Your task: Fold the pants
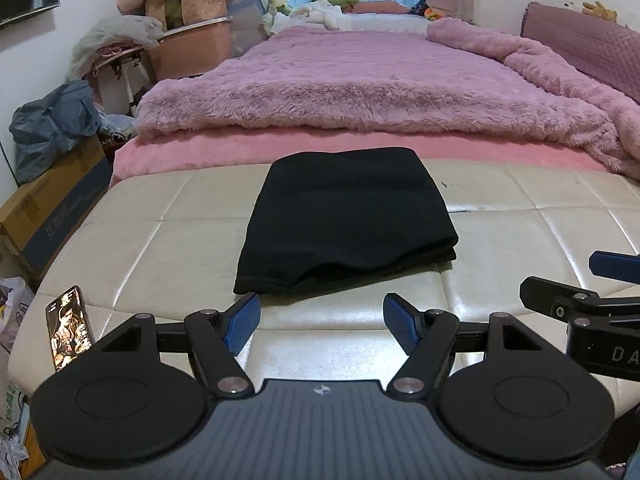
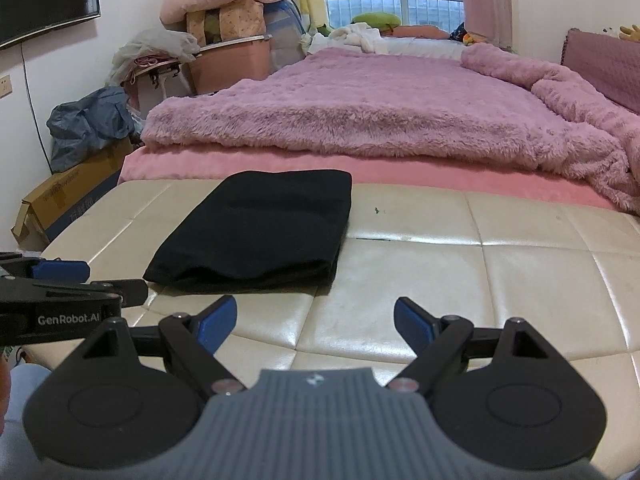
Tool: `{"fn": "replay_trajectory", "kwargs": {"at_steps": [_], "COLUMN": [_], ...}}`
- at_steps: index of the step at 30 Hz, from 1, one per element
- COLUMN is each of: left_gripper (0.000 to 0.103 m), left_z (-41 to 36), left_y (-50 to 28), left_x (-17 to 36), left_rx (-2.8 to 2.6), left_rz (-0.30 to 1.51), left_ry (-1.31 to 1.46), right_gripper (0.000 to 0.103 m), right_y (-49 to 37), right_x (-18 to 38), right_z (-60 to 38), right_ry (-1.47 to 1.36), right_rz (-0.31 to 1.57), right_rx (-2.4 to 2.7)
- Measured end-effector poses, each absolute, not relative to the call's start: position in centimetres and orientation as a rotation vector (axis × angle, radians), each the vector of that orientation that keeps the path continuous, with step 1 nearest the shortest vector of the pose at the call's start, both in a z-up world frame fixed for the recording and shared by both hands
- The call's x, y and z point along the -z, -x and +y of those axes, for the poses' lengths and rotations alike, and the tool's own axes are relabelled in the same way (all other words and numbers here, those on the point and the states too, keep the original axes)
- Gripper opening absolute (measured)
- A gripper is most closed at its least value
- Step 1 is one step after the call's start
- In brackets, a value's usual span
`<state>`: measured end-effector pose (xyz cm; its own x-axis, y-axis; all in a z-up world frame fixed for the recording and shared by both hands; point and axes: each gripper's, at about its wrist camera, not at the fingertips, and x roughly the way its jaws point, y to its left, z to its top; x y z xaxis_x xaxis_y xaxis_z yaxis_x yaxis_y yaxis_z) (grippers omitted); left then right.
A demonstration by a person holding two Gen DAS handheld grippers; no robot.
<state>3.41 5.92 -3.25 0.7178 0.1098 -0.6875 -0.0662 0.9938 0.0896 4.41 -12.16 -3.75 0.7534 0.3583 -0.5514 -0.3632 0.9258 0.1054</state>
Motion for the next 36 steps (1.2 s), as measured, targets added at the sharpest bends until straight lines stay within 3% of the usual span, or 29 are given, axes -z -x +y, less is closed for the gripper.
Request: {"fn": "replay_trajectory", "kwargs": {"at_steps": [36], "left_gripper": [0.082], "left_z": [5.63], "left_y": [-2.9], "left_x": [2.65], "left_rx": [-0.103], "left_rz": [0.737], "left_ry": [-0.064], "right_gripper": [0.082], "right_y": [-3.82], "right_x": [3.59], "right_z": [-12.39], "right_ry": [-0.002], "right_rz": [0.565], "right_rx": [-0.381]}}
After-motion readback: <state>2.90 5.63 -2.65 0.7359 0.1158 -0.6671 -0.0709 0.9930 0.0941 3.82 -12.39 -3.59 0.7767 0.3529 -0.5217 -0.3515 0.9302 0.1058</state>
